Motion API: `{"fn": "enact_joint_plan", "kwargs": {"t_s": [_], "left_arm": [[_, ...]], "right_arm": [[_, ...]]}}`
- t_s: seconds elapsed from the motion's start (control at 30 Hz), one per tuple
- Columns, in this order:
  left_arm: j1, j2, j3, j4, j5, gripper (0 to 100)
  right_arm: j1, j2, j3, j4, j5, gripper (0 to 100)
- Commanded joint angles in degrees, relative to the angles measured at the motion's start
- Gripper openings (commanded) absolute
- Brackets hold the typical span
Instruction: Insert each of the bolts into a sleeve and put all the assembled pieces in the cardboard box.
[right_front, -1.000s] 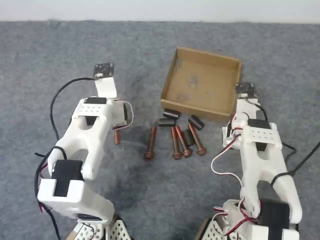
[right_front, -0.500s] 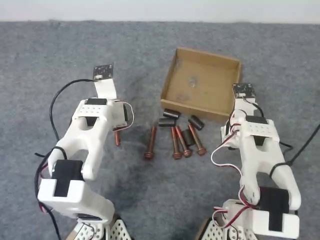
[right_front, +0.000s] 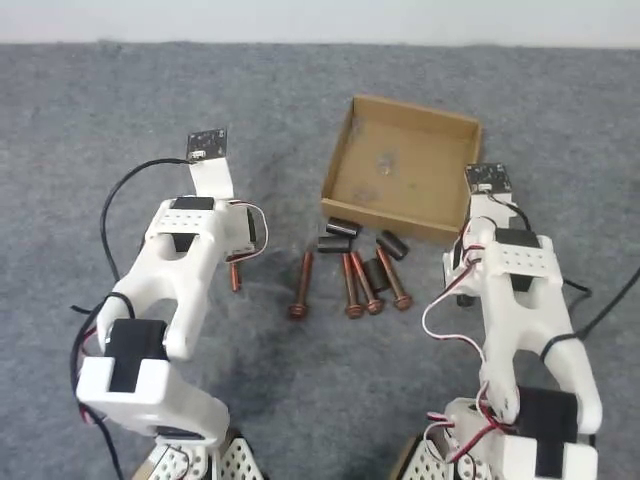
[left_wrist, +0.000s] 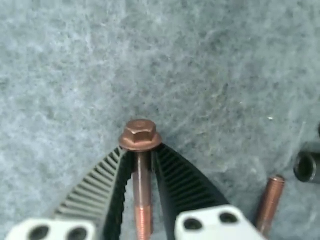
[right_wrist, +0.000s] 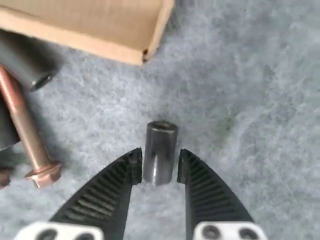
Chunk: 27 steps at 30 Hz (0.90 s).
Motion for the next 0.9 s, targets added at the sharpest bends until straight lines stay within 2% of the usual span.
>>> {"fn": "enact_joint_plan", "kwargs": {"t_s": [0.0,0.37,0.67,0.8,0.87], "left_arm": [[0.00,-3.87,-0.40,-1.67,-1.23,1],[0.00,-3.87,-0.40,-1.67,-1.23,1],[0.00,-3.78,-0.31,-1.67,-1.23,1],[0.00,-3.78,-0.31,-1.67,-1.32,1],[0.00,-3.78,-0.31,-1.67,-1.32,1]], "right_arm": [[0.75,-2.95,1.58,-3.65,4.22,10.2],[-0.84,-0.84,4.75,-7.25,10.55,10.1],[-0.66,7.52,-3.43,-1.19,11.96,9.9],[-0.66,9.54,-5.63,-0.04,12.84,0.4],[-0.66,9.80,-5.80,-0.04,12.75,1.4]]}}
